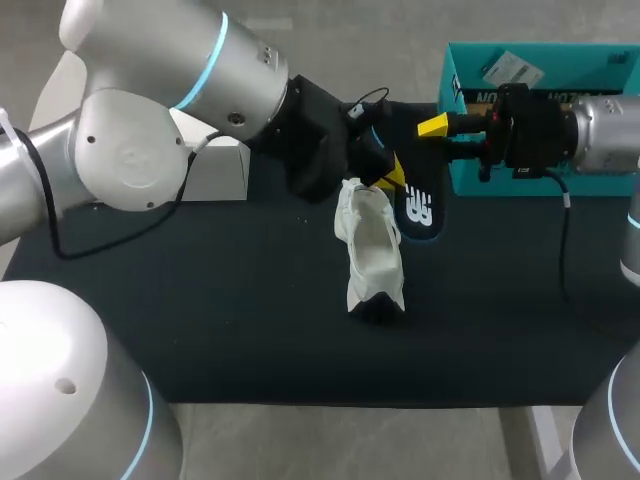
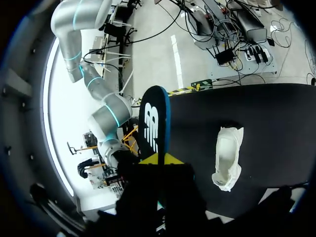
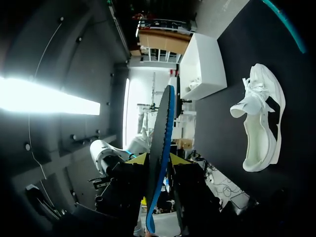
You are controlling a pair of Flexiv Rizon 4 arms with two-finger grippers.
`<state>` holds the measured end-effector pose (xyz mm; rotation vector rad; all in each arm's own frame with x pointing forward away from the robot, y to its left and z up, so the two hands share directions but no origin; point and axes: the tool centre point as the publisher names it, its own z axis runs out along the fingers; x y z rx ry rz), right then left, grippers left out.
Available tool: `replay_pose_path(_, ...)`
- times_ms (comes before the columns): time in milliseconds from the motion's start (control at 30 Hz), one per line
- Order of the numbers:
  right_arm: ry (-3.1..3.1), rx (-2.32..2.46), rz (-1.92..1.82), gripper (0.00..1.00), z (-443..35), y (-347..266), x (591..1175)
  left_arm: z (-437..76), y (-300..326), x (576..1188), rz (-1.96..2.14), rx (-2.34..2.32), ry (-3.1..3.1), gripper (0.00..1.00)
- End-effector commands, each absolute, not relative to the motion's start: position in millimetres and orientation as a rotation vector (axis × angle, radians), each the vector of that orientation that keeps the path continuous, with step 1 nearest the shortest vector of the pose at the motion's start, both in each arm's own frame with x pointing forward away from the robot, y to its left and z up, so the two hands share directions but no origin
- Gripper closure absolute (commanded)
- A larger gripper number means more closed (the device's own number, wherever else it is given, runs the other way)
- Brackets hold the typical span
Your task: Take the shoe out of the shoebox, open the shoe tongue, remove and reinsert the insole, then place the shoe into the shoebox
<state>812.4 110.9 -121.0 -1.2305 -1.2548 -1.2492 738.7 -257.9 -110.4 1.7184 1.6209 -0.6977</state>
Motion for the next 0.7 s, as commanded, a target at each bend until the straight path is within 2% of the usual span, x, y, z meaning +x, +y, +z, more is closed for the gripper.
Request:
replay_pose_path(33,-1.254,-1.229,-1.246,1.0,-122,114,814,-113,-260,739,-0.696,1.718,1.619,1.0)
replay_pose_path(200,-1.256,-1.229,-1.25,1.0,-122,114,814,-115,-260,739,-0.691,1.731,1.637,1.0)
replay_pose_path(233,-1.257,-1.228,-1.251,1.0,-122,114,814,-116,-260,739,-0.684,1.743,1.646,0.91)
replay_pose_path(267,-1.258,-1.228,-1.252,1.0,-122,114,814,-116,-259,738,-0.68,1.76,1.652,0.25)
replay_pose_path(300,-1.258,-1.229,-1.254,1.0,-122,113,814,-115,-258,738,-0.683,1.764,1.664,0.0)
replay_pose_path(700,-1.271,-1.272,-1.224,1.0,-137,116,815,-94,-237,762,-0.38,2.131,1.973,0.0)
